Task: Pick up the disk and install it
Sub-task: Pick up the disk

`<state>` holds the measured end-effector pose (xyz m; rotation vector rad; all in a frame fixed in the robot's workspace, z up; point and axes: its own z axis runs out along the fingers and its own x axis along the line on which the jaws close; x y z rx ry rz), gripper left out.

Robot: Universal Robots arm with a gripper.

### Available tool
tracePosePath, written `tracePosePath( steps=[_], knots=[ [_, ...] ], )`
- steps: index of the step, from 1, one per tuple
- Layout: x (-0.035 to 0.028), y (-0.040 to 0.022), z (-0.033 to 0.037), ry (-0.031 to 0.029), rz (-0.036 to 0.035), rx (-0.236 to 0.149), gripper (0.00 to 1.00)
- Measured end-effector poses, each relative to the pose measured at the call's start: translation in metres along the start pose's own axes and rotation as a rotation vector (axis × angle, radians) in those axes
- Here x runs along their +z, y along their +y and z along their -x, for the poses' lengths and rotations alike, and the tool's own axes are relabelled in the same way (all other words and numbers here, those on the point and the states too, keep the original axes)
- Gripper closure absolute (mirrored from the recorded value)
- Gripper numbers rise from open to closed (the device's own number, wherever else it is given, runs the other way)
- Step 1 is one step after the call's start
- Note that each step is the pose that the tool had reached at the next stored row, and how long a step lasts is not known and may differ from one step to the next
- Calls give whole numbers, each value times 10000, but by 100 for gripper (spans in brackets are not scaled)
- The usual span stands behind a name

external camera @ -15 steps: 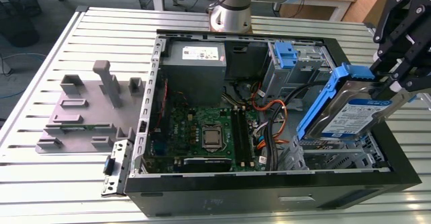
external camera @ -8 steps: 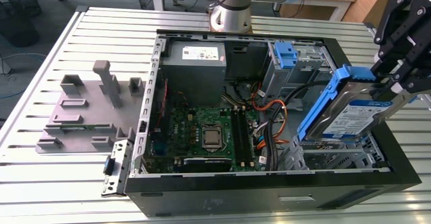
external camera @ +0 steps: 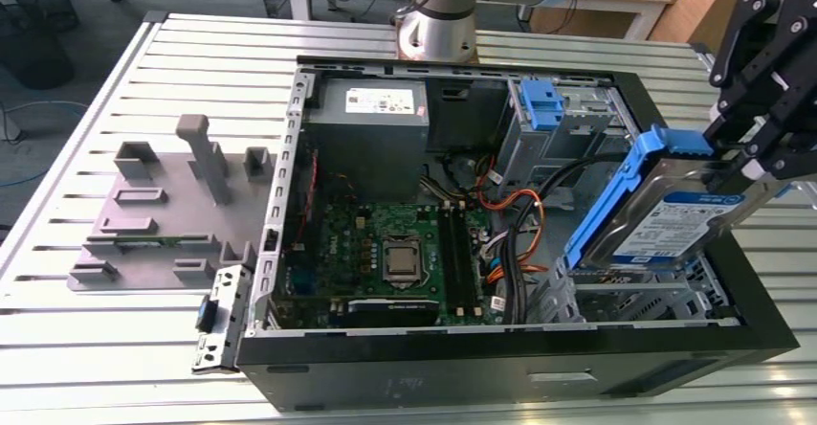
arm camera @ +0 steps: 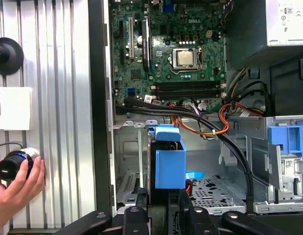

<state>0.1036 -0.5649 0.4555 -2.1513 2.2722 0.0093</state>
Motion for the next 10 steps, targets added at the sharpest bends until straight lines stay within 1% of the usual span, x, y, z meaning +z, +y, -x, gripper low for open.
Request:
tracePosePath(
  steps=[5, 10],
  knots=[
    [16, -1, 0, 0, 0, -1, 65],
    [17, -1, 0, 0, 0, -2, 65]
  ],
)
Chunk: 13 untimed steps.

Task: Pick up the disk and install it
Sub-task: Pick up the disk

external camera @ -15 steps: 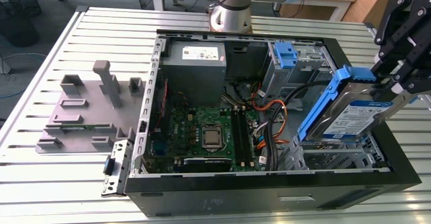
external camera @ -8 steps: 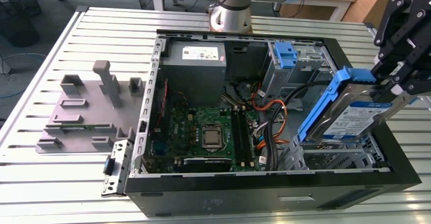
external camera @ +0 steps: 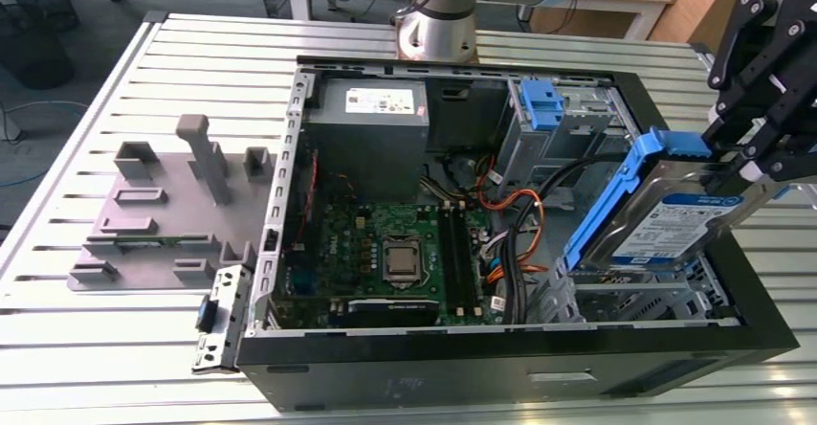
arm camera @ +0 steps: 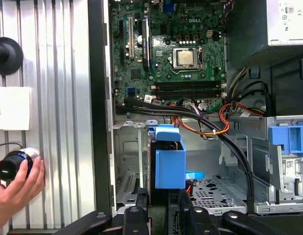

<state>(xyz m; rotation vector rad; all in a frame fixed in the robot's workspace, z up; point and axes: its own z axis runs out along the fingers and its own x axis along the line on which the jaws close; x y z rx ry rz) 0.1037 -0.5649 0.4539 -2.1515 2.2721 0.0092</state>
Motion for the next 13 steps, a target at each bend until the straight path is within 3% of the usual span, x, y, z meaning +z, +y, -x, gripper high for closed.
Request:
tracePosePath(
  steps=[13],
  knots=[
    [25, -10, 0, 2, 1, -43, 65]
  ],
)
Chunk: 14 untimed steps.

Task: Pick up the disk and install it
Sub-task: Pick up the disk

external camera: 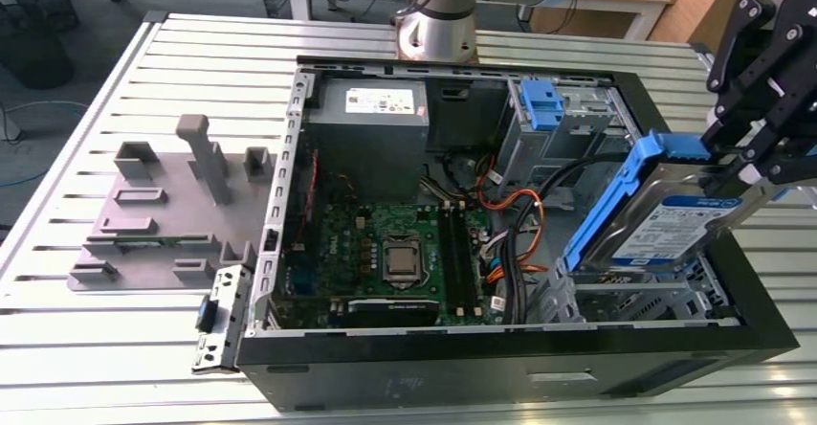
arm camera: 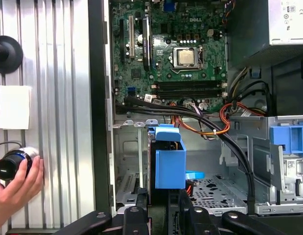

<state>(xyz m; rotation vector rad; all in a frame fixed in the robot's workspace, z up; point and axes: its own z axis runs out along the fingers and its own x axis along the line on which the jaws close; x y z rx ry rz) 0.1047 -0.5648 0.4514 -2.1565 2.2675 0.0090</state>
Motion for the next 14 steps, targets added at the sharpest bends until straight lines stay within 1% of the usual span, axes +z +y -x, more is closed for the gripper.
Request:
tracePosePath(
  steps=[3, 7, 11, 14],
  knots=[
    [13, 0, 0, 1, 0, 10, 65],
    [14, -1, 0, 2, -1, 24, 65],
    [18, -8, -1, 2, -2, 173, 65],
    [23, -8, -1, 0, -2, 174, 65]
  ],
)
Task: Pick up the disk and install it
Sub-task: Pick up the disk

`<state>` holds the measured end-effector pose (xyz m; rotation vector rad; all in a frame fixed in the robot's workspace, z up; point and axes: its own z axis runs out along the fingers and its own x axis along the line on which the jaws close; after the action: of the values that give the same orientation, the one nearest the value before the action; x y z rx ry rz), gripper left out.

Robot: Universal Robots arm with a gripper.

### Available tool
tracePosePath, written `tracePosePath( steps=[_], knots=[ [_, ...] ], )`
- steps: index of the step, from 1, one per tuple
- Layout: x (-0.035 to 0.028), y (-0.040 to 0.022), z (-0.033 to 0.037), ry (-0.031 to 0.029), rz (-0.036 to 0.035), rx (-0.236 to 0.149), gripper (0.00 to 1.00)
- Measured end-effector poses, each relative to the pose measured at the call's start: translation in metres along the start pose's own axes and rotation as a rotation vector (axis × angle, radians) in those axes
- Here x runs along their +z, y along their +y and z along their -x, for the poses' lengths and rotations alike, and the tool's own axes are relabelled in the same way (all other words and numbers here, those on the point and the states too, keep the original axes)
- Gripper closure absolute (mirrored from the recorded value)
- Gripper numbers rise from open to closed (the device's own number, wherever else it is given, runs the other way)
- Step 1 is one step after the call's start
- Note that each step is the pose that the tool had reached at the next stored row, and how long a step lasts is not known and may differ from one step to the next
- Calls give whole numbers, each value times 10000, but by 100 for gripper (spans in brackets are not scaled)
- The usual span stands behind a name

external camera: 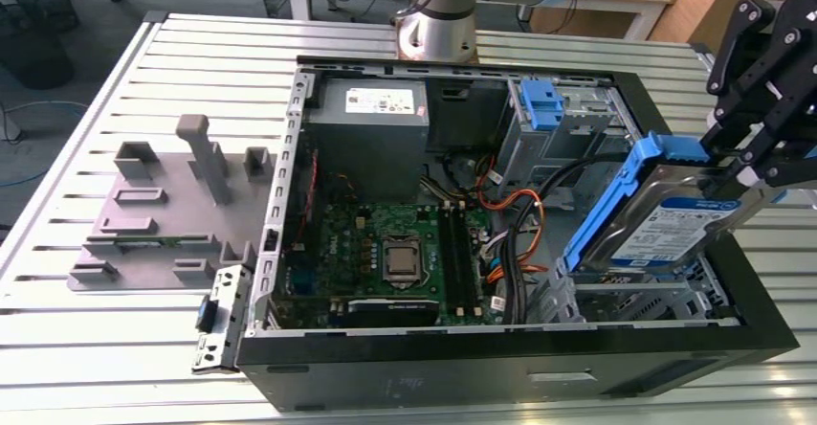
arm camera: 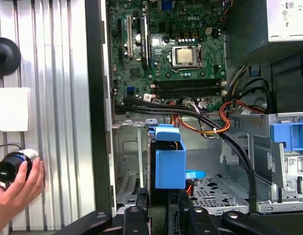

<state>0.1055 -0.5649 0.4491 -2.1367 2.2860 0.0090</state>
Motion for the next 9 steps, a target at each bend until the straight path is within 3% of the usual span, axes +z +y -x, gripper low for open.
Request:
tracePosePath(
  steps=[9],
  knots=[
    [29, 0, -1, 3, 1, -126, 65]
  ],
)
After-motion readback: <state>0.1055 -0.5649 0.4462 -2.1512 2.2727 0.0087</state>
